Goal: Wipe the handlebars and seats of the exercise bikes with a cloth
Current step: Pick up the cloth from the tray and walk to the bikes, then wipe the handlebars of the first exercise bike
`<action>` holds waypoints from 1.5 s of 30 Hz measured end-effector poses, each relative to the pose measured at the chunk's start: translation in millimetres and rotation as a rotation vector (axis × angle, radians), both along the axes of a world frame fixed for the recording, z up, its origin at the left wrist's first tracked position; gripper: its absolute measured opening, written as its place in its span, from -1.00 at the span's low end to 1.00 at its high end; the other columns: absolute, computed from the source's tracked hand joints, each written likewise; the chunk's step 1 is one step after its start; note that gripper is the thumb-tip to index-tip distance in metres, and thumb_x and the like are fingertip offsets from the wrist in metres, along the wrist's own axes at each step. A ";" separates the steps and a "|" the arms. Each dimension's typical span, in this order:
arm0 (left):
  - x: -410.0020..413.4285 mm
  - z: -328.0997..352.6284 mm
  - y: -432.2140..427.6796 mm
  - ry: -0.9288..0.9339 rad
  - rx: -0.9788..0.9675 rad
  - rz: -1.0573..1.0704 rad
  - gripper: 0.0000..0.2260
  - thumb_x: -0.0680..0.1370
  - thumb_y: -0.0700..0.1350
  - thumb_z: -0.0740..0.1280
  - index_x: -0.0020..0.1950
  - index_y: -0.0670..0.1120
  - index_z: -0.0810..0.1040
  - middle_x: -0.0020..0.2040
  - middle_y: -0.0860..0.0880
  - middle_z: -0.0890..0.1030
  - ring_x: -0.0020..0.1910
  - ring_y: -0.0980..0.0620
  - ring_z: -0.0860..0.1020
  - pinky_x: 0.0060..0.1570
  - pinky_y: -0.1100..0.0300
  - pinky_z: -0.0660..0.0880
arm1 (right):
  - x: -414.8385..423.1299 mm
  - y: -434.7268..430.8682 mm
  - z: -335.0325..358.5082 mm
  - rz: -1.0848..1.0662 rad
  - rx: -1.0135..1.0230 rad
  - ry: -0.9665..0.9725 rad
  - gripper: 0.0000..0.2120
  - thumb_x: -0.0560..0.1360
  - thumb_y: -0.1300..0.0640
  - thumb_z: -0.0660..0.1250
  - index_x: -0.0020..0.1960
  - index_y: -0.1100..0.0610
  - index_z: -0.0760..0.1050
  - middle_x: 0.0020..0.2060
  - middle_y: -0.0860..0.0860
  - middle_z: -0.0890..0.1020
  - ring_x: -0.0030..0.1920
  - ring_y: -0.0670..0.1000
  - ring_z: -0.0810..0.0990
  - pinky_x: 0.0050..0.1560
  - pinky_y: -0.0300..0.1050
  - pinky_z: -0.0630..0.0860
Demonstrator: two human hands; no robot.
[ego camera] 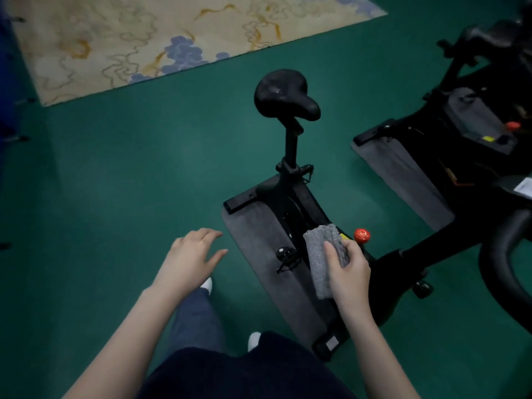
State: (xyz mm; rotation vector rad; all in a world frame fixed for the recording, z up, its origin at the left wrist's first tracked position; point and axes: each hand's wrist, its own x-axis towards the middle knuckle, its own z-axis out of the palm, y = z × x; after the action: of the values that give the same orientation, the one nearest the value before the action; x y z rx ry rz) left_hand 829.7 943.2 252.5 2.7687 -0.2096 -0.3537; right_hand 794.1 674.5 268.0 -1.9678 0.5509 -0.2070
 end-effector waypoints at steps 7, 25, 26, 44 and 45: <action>119.3 6.8 37.1 -0.044 0.019 -0.333 -0.61 0.59 0.10 0.20 0.36 -0.03 0.42 0.29 0.03 0.50 0.29 -0.02 0.42 0.25 0.07 0.30 | 44.2 67.0 5.8 -0.302 -0.088 -0.054 -0.91 0.53 0.16 0.34 -0.03 -0.01 0.49 -0.17 -0.21 0.56 -0.16 -0.41 0.50 -0.21 -0.57 0.34; 232.2 4.4 -108.2 0.004 -0.056 -0.992 -0.60 0.60 0.11 0.17 0.38 -0.01 0.40 0.32 0.06 0.46 0.33 0.03 0.37 0.28 0.10 0.27 | 38.1 54.7 9.4 -0.976 -0.060 0.031 -0.93 0.51 0.15 0.37 -0.01 0.08 0.53 -0.15 -0.06 0.62 -0.11 -0.08 0.59 -0.22 -0.43 0.42; 236.8 5.0 -120.3 0.004 -0.058 -1.013 -0.60 0.60 0.11 0.17 0.39 0.00 0.39 0.33 0.07 0.46 0.33 0.04 0.36 0.28 0.11 0.26 | 42.9 49.2 8.7 -0.993 -0.047 0.029 -0.92 0.50 0.14 0.37 -0.01 0.08 0.53 -0.14 -0.05 0.62 -0.10 -0.06 0.59 -0.20 -0.39 0.42; 256.0 52.4 -306.5 -0.098 -0.263 -1.449 -0.64 0.55 -0.01 0.32 0.31 -0.11 0.49 0.24 -0.02 0.55 0.22 -0.09 0.49 0.19 0.04 0.38 | 103.3 -22.7 33.3 -1.267 0.062 -0.095 -0.88 0.51 0.11 0.37 0.04 0.05 0.54 -0.07 -0.05 0.64 -0.03 -0.06 0.62 -0.03 -0.09 0.60; 256.1 55.0 -317.1 -0.103 -0.287 -1.482 -0.64 0.55 -0.02 0.33 0.31 -0.11 0.49 0.23 -0.03 0.55 0.22 -0.09 0.50 0.19 0.04 0.39 | 106.6 -24.6 34.4 -1.311 0.046 -0.101 -0.87 0.50 0.12 0.38 0.05 0.04 0.54 -0.07 -0.06 0.64 -0.02 -0.07 0.62 -0.03 -0.11 0.60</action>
State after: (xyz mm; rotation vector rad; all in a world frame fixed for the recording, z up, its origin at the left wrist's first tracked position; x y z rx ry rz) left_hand 1085.8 626.1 307.4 1.8329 -2.0902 -0.4276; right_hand 900.6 650.0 302.4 -1.2579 1.6777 -1.0616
